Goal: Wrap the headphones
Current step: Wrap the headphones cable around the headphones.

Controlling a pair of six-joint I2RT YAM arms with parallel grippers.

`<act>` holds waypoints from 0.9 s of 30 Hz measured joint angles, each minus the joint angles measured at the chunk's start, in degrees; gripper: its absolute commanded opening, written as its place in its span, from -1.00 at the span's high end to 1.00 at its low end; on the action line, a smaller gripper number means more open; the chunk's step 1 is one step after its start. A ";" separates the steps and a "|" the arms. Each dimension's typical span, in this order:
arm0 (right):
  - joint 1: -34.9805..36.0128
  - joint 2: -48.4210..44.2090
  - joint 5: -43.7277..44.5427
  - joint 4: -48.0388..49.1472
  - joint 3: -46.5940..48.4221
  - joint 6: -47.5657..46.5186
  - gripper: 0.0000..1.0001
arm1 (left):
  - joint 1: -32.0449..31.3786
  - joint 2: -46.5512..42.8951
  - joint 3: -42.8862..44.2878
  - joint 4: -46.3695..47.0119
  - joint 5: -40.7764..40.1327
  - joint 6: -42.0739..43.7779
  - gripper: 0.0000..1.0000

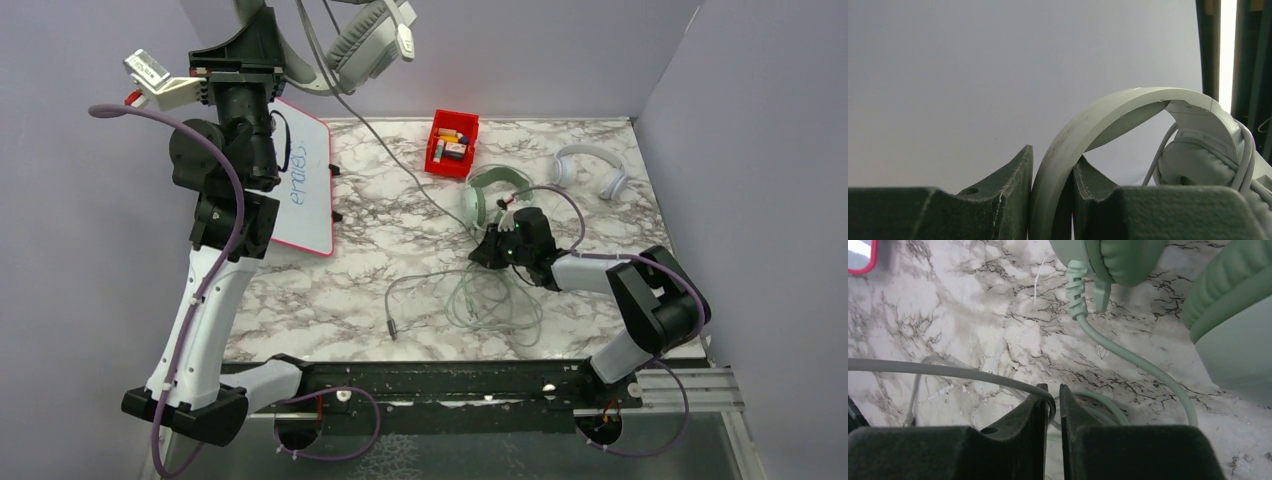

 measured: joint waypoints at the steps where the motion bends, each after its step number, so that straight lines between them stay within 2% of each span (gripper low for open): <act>1: -0.13 0.00 -0.70 0.00 0.00 -0.61 0.37 | 0.00 0.09 0.37 -1.05 -0.28 0.28 1.00; 3: -0.28 -0.02 -3.06 -0.13 0.07 -2.75 0.14 | 0.00 0.02 0.70 -2.29 -0.68 0.61 1.00; 8: -0.28 -3.48 -13.22 -1.16 0.90 -8.13 -0.25 | 0.00 -1.18 0.09 -3.72 -2.12 0.76 1.00; 13: -0.22 -12.00 -24.48 -0.63 4.37 -11.82 -0.46 | 0.00 -2.78 -2.05 -5.05 -2.86 0.87 1.00; 20: 3.08 -12.52 -34.01 1.09 15.67 -14.21 -0.56 | 0.00 -2.97 -5.03 -7.50 -2.97 0.94 1.00; 27: 8.85 -6.95 -35.74 8.94 16.44 -11.17 -0.56 | 0.00 -2.93 -5.60 -9.68 -2.97 0.98 1.00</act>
